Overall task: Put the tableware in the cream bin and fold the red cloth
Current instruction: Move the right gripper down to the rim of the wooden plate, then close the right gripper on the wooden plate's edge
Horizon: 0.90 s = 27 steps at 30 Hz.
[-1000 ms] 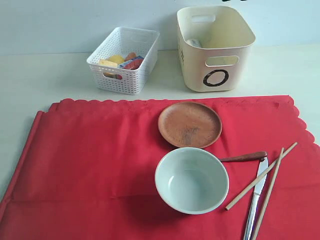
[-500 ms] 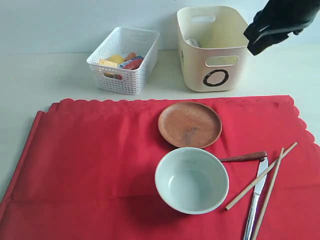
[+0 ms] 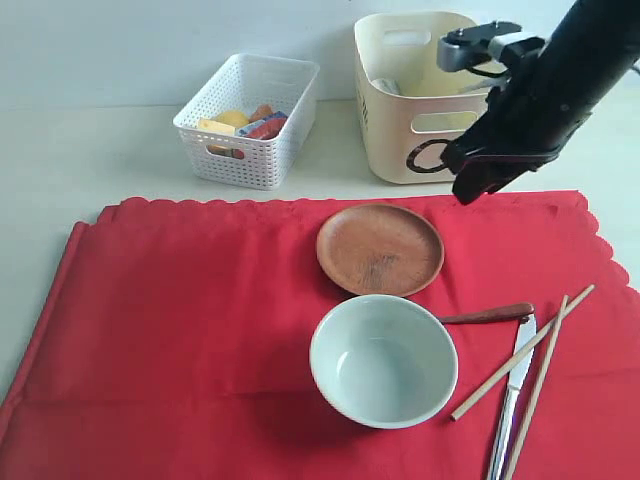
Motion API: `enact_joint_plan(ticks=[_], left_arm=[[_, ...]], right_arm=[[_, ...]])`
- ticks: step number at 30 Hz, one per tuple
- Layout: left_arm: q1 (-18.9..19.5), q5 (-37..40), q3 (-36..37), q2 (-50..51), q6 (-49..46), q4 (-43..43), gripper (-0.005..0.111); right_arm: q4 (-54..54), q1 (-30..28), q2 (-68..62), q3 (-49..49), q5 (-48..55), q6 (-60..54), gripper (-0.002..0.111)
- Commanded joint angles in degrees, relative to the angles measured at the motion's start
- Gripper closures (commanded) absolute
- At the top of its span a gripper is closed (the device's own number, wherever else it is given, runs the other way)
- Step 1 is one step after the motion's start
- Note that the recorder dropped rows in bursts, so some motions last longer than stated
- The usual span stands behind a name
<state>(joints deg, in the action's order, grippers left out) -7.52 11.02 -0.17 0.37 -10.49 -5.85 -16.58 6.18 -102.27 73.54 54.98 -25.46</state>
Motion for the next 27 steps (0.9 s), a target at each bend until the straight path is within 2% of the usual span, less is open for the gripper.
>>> enact_joint_plan(ticks=[1,17,24,27], left_arm=[[0.3,0.0,0.2,-0.4,0.3,0.0,0.106],[0.3,0.0,0.2,-0.4,0.1,0.0,0.106],[0.3,0.0,0.2,-0.4,0.2,0.0,0.106],[0.3,0.0,0.2,-0.4,0.2,0.0,0.106]], right_arm=[[-5.9,-0.3,-5.0,-0.1,-3.9,-0.4,0.070],[-6.9,-0.3,-18.4,-0.1,-10.3,-0.7,0.071],[-19.5,-0.3,-19.1,-0.1,-9.4,-13.4,0.081],[-20.5,-0.3,-19.1,-0.1,-9.4,-15.2,0.084]])
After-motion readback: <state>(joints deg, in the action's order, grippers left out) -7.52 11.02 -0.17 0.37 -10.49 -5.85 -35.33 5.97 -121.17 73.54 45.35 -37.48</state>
